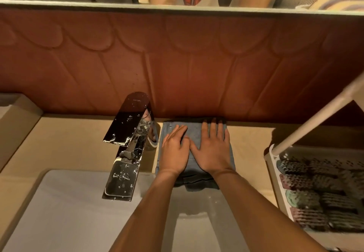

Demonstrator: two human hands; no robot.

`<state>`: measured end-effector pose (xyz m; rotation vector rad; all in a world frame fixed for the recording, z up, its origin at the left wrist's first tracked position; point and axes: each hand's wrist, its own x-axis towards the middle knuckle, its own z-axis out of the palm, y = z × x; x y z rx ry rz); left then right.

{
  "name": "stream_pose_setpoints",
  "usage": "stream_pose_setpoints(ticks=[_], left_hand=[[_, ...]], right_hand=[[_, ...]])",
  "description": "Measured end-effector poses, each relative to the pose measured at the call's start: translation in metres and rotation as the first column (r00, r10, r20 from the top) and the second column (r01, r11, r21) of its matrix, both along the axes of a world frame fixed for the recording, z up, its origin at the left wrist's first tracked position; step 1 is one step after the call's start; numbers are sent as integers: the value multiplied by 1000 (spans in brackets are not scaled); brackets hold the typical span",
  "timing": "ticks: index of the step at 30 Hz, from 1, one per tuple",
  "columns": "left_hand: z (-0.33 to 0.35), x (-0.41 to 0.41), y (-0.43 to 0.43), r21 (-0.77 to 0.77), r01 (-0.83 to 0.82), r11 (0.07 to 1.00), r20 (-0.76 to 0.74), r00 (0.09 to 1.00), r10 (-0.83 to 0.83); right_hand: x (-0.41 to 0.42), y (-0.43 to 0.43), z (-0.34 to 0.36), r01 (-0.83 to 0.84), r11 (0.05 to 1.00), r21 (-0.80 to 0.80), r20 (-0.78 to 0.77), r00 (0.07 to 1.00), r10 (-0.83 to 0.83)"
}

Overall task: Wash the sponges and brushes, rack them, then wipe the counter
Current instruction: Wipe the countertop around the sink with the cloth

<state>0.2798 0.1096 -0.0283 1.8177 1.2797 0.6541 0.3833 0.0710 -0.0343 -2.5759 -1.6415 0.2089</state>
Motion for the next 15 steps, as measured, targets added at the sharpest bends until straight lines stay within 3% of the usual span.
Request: stream_pose_setpoints(ticks=[4, 7, 10, 13, 15], left_hand=[[3, -3, -26, -120, -91, 989, 160, 981, 109], [1, -13, -61, -104, -181, 978, 240, 950, 201], [4, -22, -90, -149, -375, 915, 312, 860, 404], [-4, -29, -110, -286, -553, 783, 250, 746, 618], [-16, -31, -118, -449, -507, 736, 134, 776, 616]], right_hand=[[13, -16, 1, -53, 998, -27, -5, 999, 53], [18, -32, 2, -27, 998, -58, -11, 1000, 26], [24, -48, 4, 11, 996, -85, 19, 1000, -9], [26, -61, 5, 38, 994, -104, 31, 999, -35], [26, -67, 5, 57, 991, -118, 32, 998, -53]])
